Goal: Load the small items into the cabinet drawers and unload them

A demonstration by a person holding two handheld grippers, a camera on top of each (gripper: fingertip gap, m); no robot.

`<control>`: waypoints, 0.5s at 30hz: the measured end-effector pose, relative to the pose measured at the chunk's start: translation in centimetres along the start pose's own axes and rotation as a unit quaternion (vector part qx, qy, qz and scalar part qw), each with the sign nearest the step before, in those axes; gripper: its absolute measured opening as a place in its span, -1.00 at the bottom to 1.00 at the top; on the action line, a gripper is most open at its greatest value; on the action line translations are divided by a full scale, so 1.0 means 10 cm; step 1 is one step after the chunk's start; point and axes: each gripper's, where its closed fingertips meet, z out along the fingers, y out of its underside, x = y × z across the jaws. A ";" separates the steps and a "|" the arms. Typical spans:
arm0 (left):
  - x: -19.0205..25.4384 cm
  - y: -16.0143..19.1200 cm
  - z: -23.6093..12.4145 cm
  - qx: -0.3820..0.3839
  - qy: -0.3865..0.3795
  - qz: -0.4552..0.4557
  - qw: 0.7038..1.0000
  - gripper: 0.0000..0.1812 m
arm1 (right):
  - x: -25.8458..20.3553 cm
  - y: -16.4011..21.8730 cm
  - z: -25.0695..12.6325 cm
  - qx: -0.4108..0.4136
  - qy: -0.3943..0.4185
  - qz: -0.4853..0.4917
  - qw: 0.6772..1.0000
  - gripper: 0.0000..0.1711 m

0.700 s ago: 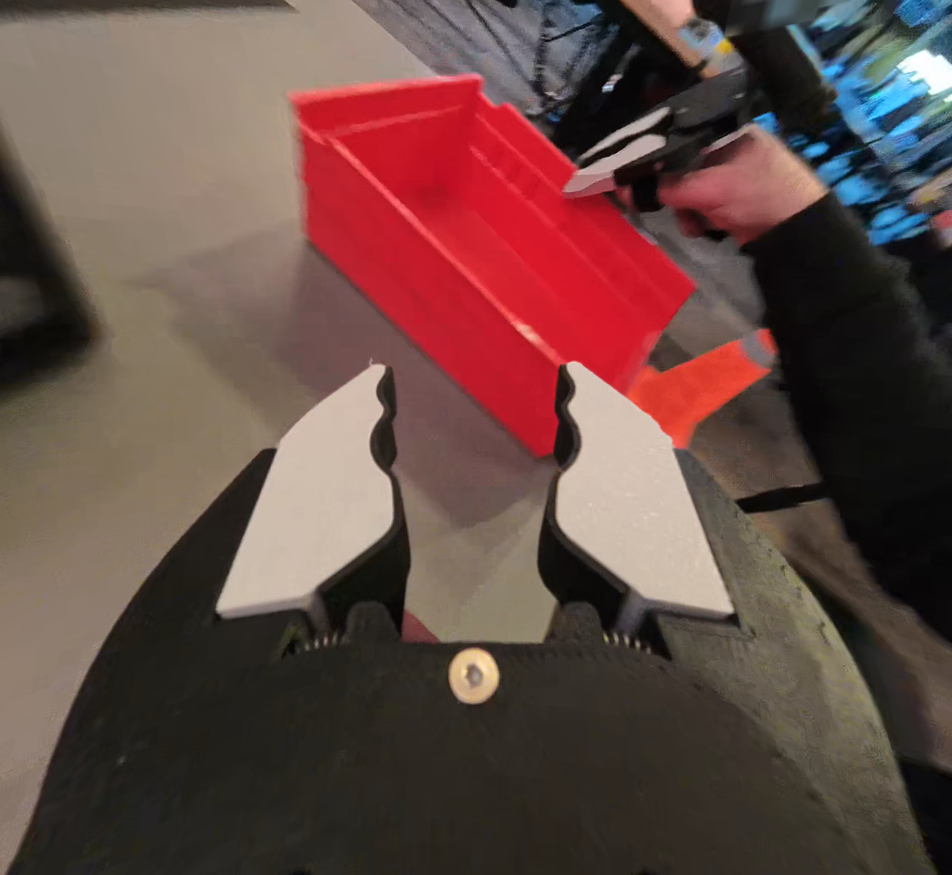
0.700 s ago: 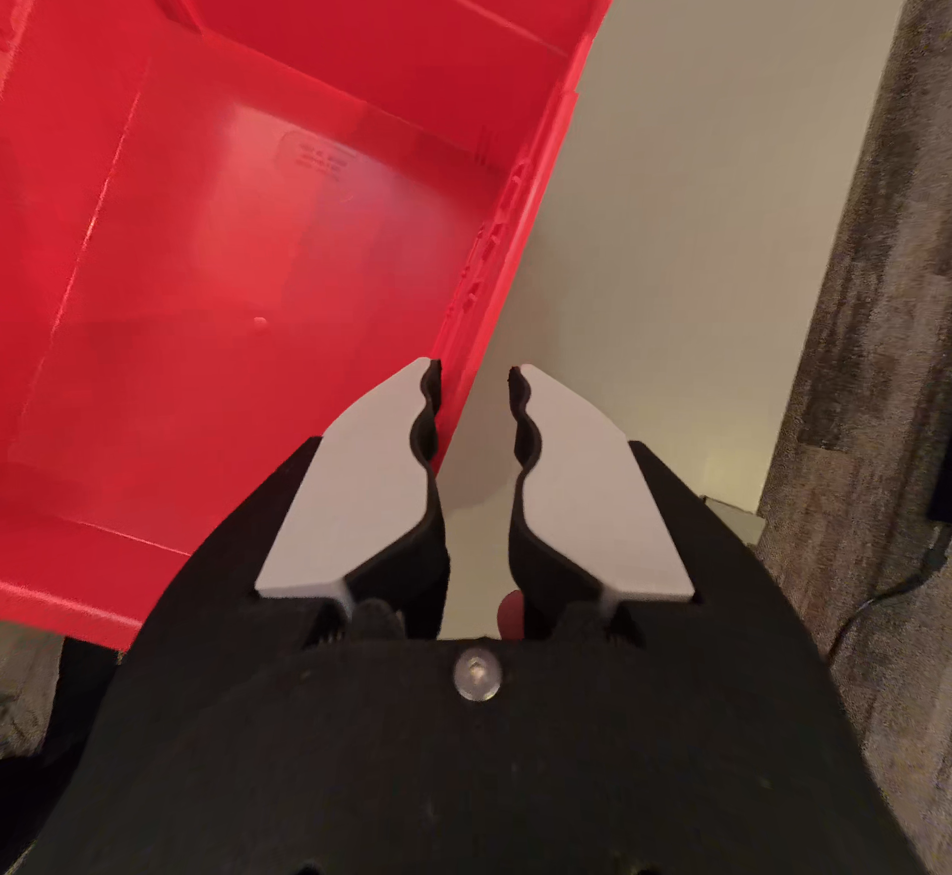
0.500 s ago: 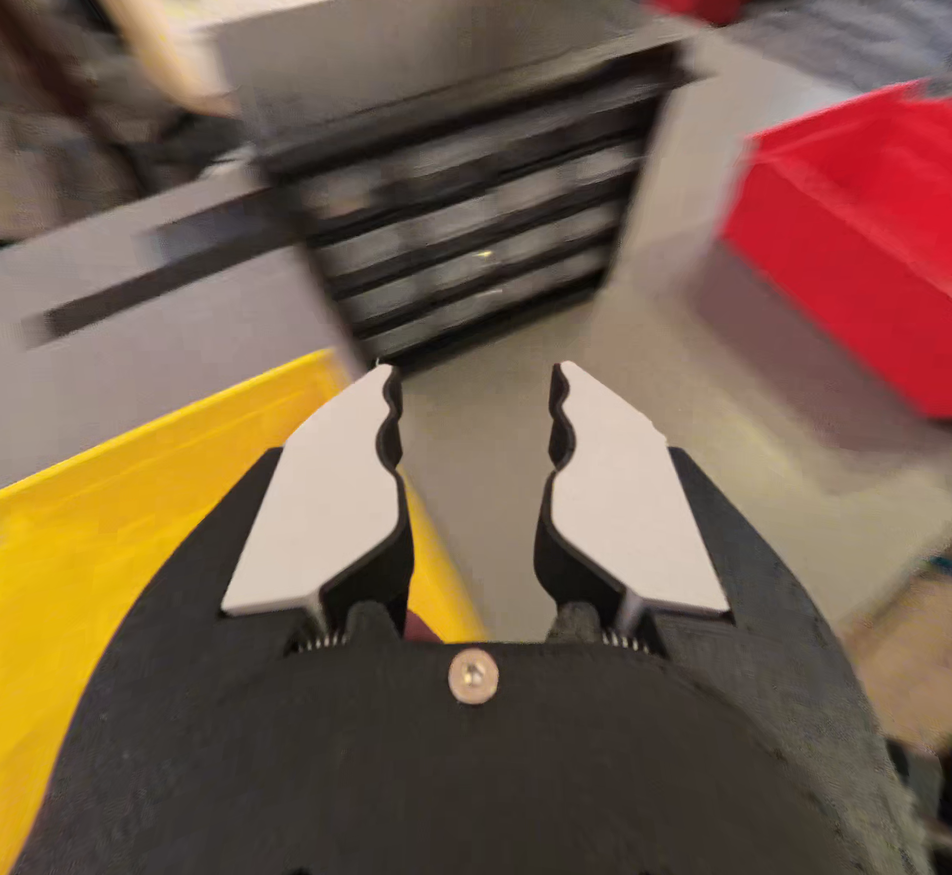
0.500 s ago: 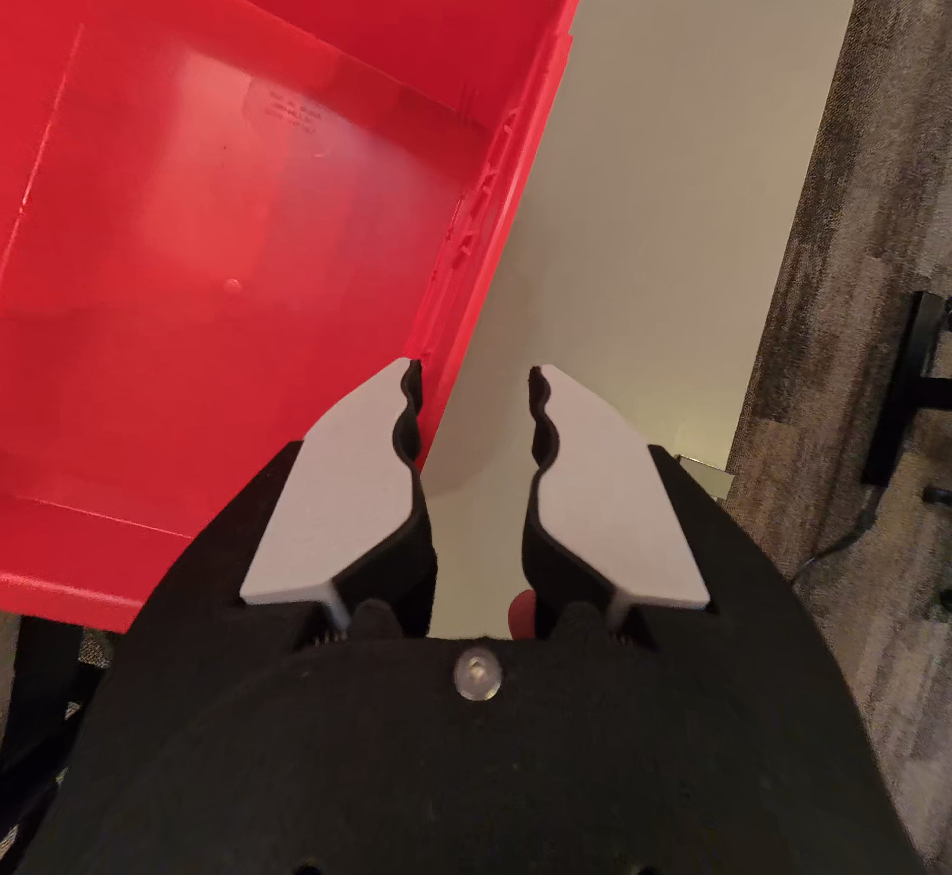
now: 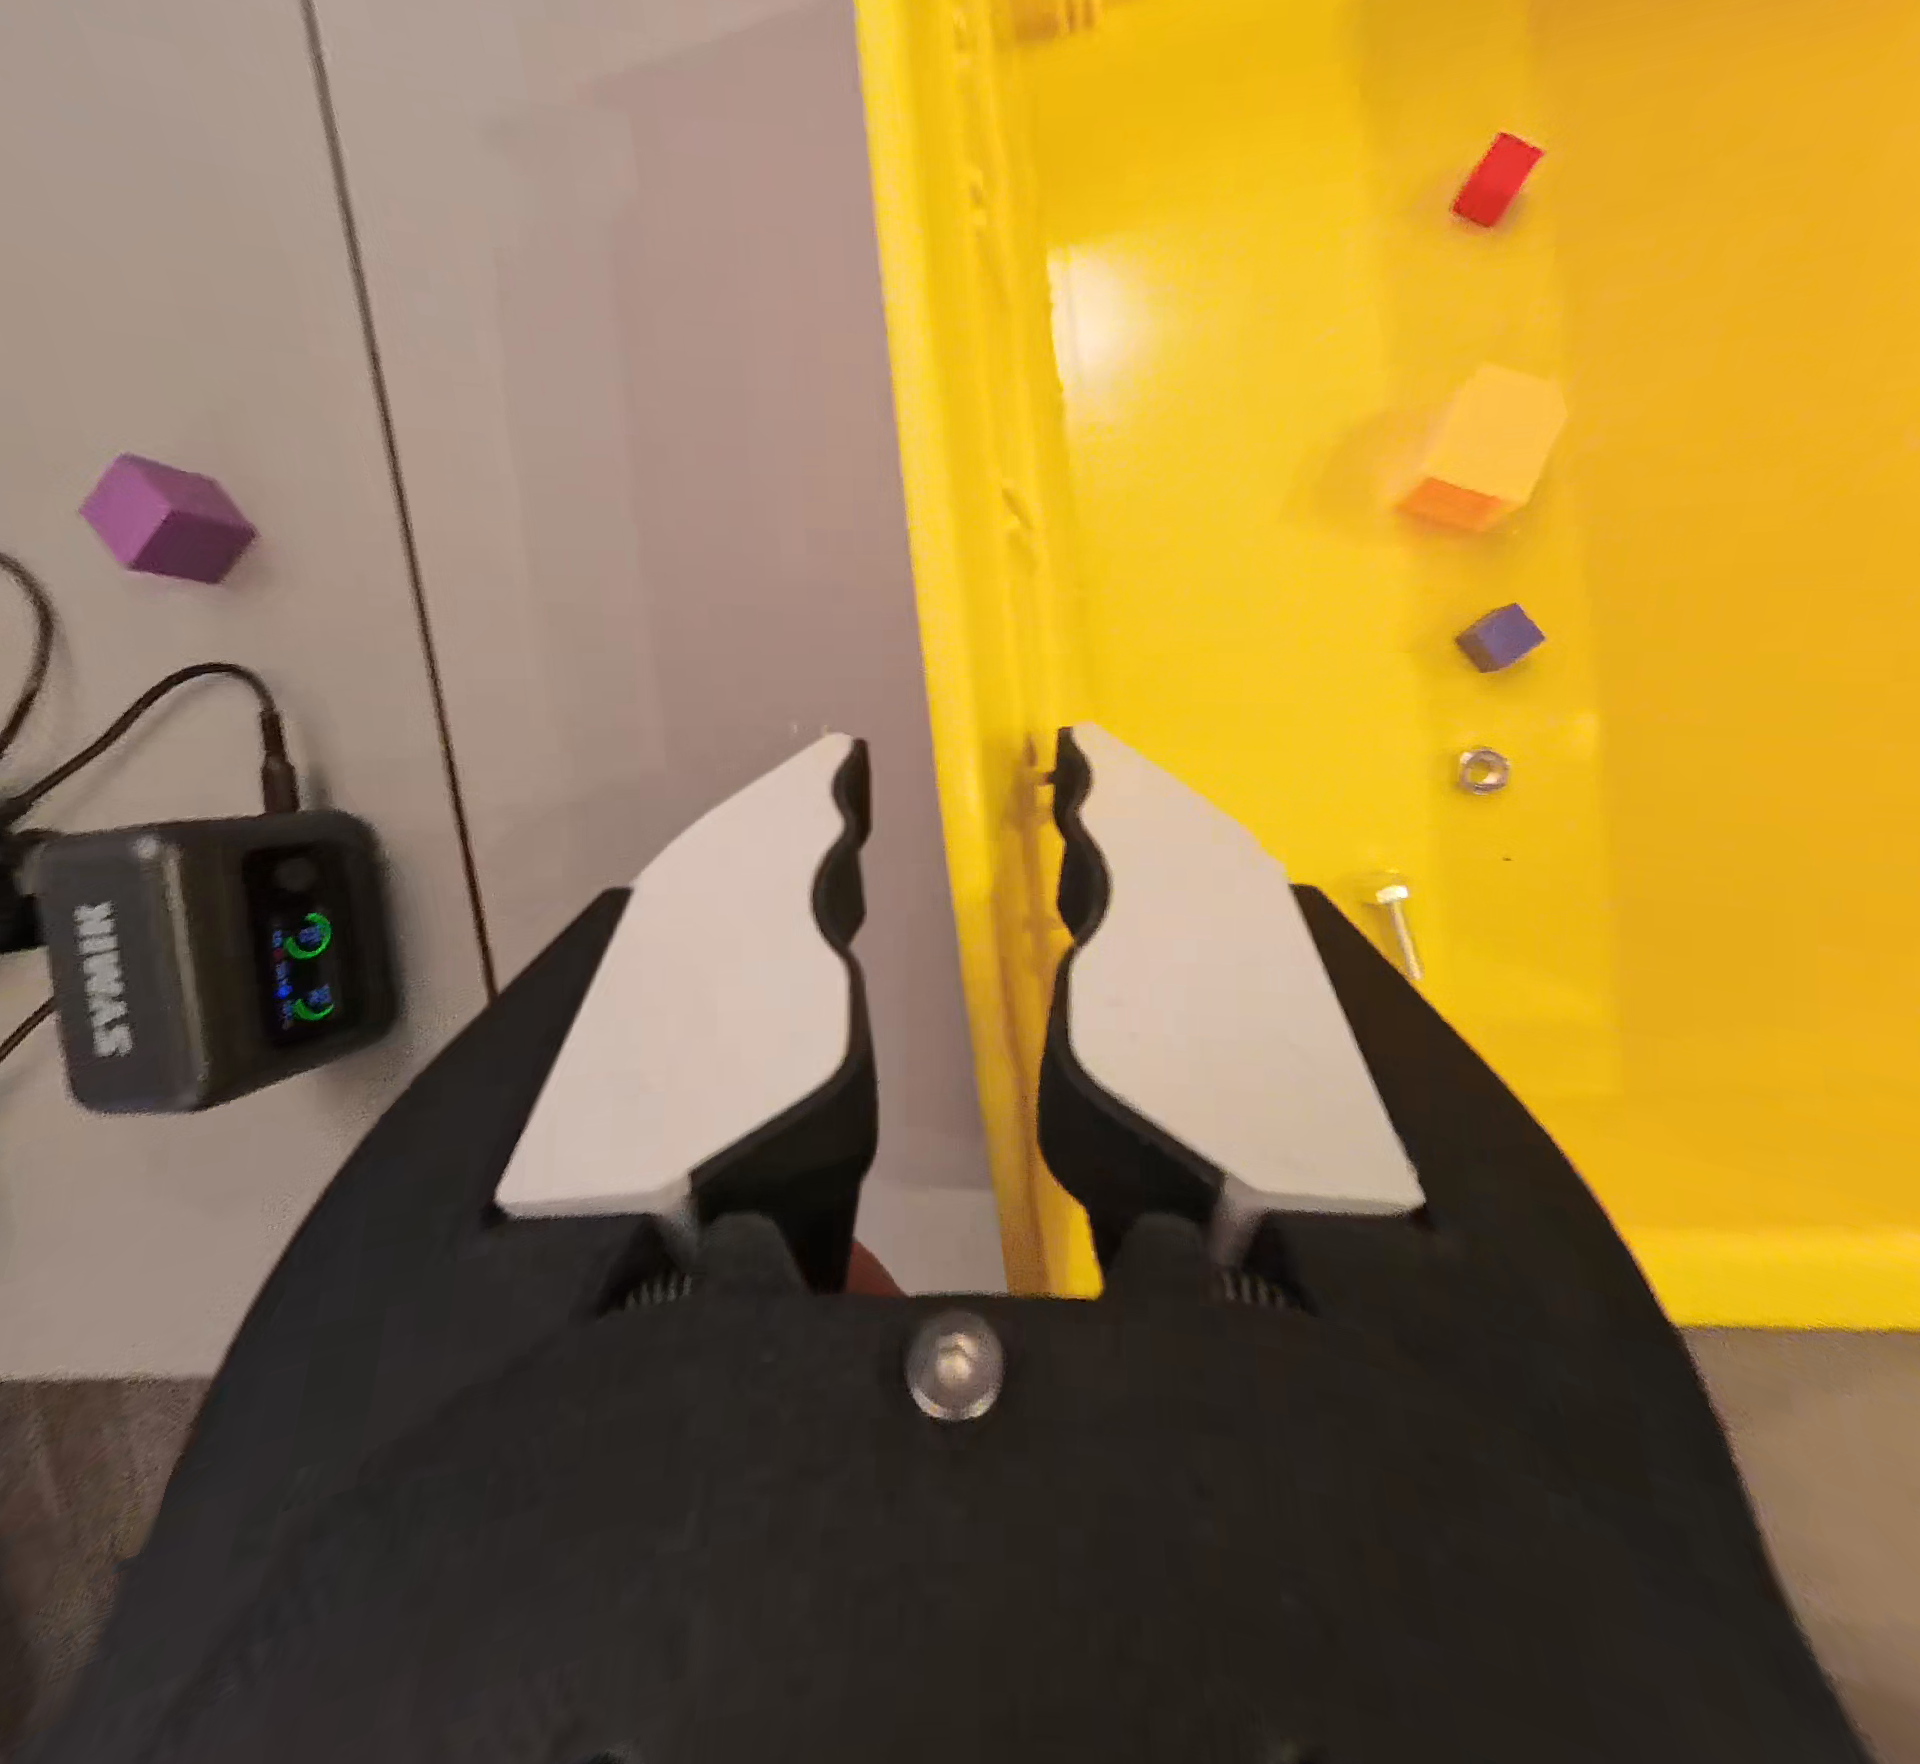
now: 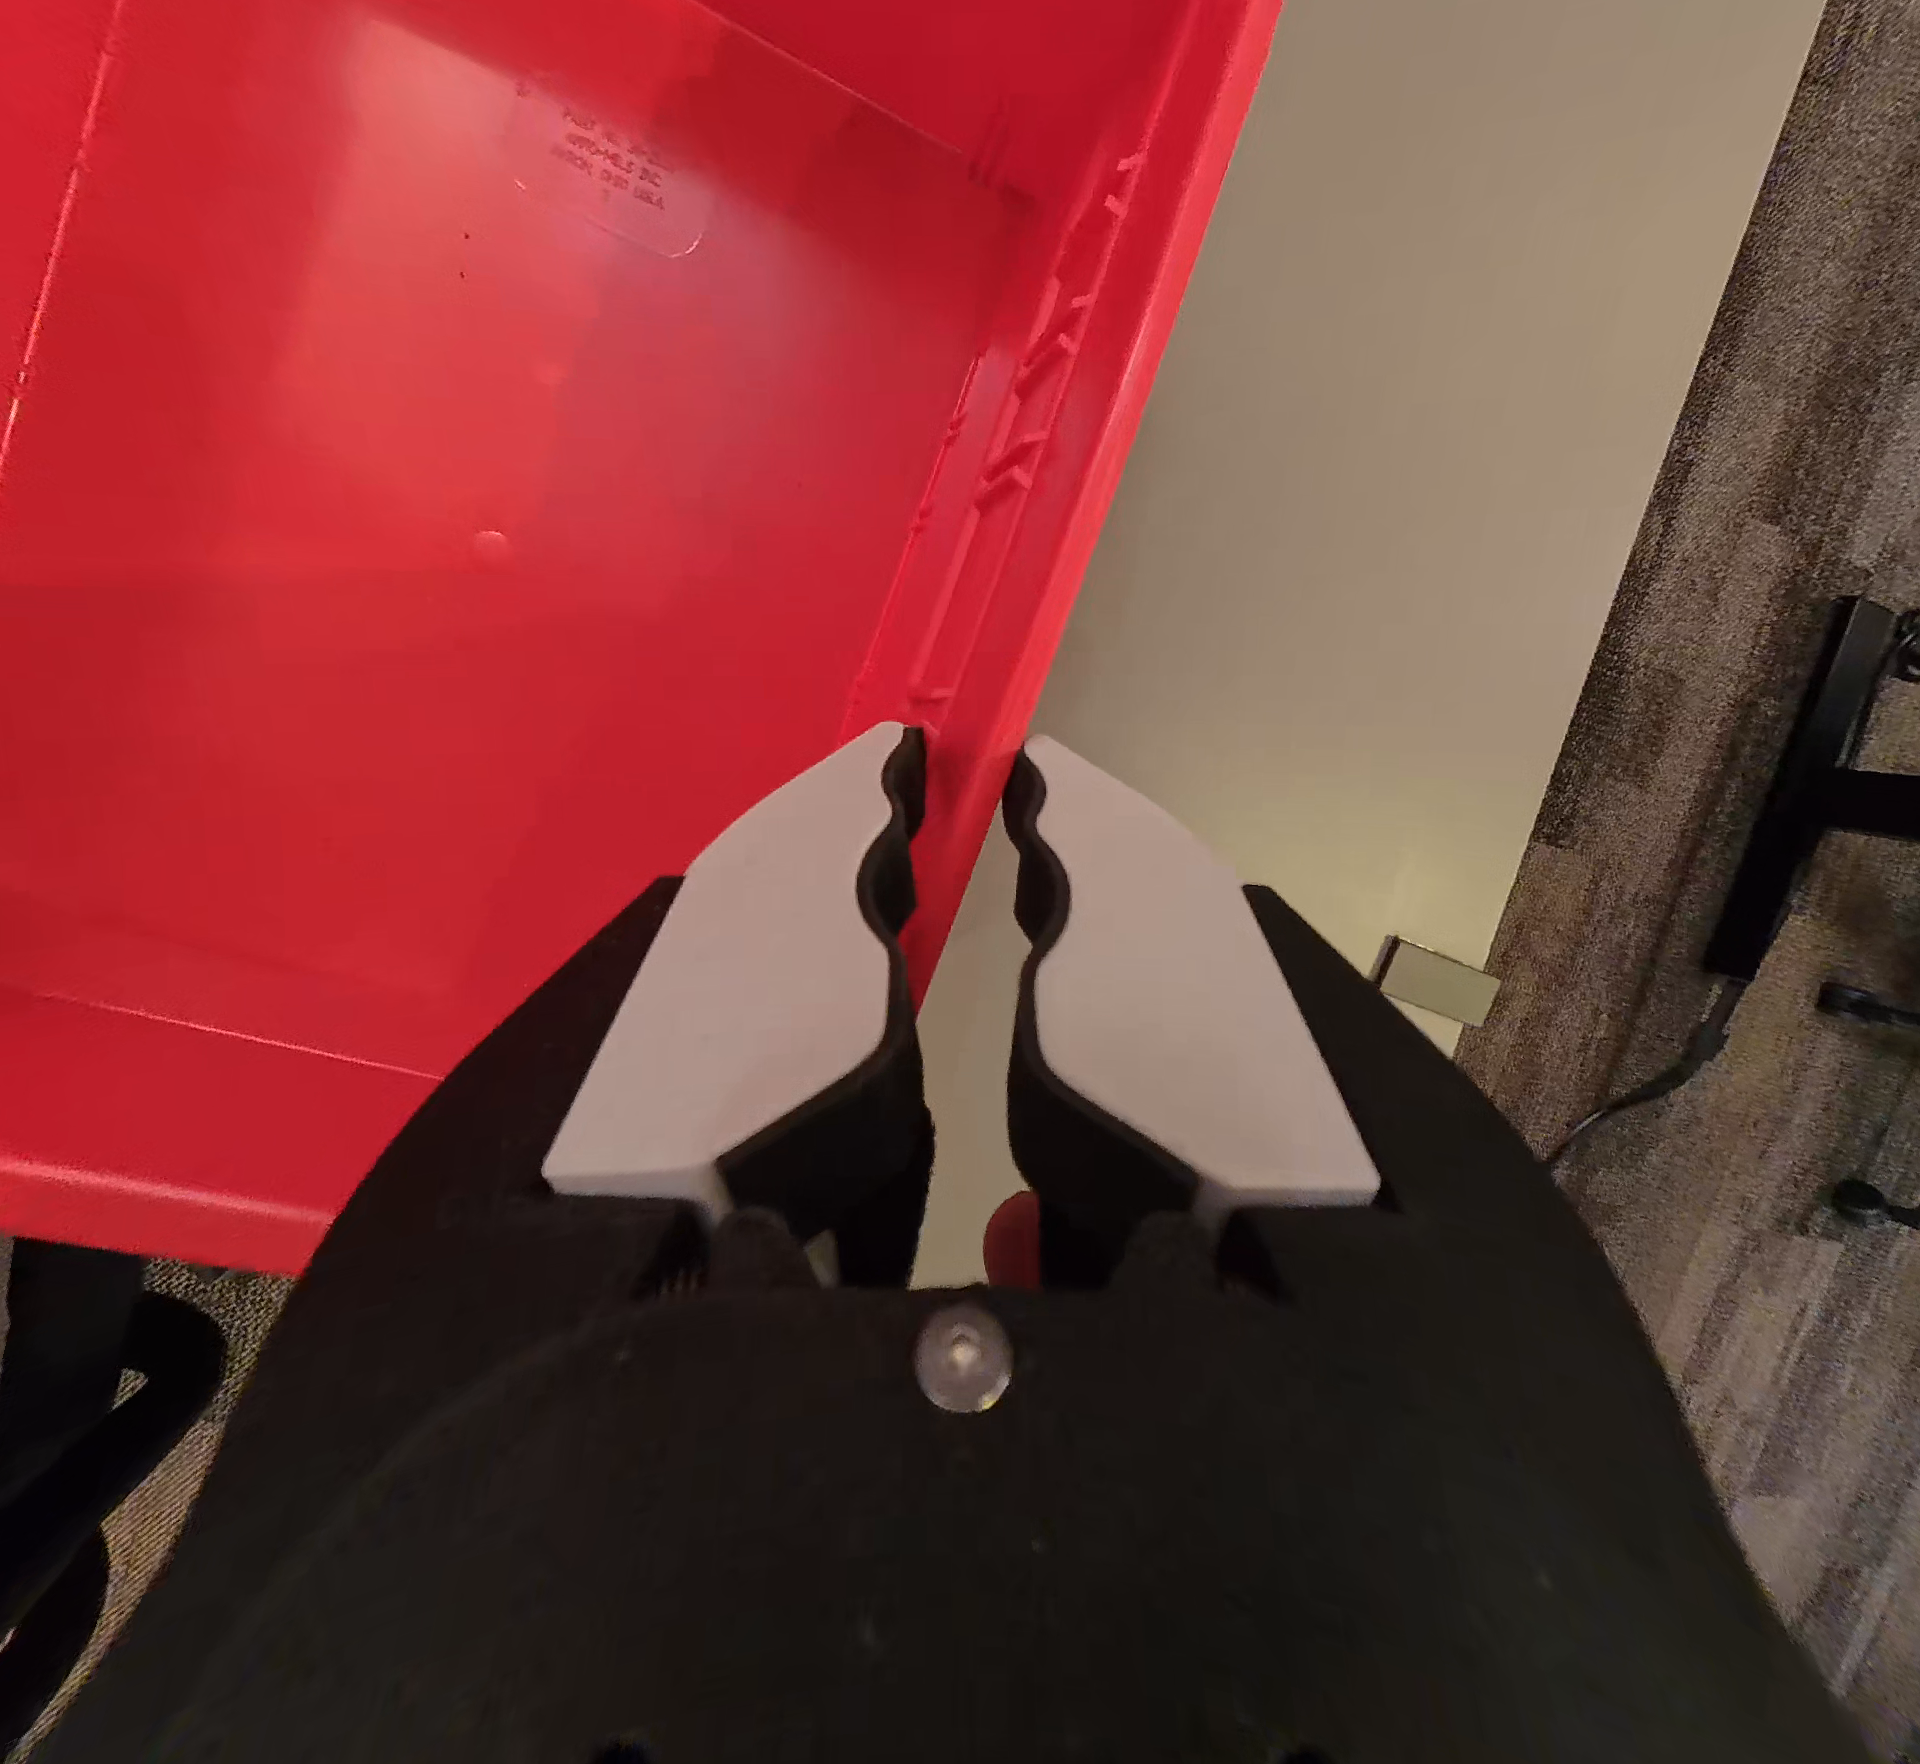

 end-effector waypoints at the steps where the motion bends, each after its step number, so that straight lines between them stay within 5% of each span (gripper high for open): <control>1: 0.04 -0.01 0.01 0.000 0.017 0.003 1.000 -0.74 | 0.00 -0.01 0.01 -0.001 -0.001 0.001 1.000 -0.85; 15: -0.17 -0.08 0.12 0.015 0.067 0.015 0.998 -0.87 | 0.18 -0.09 0.10 -0.015 0.004 0.001 1.000 -0.85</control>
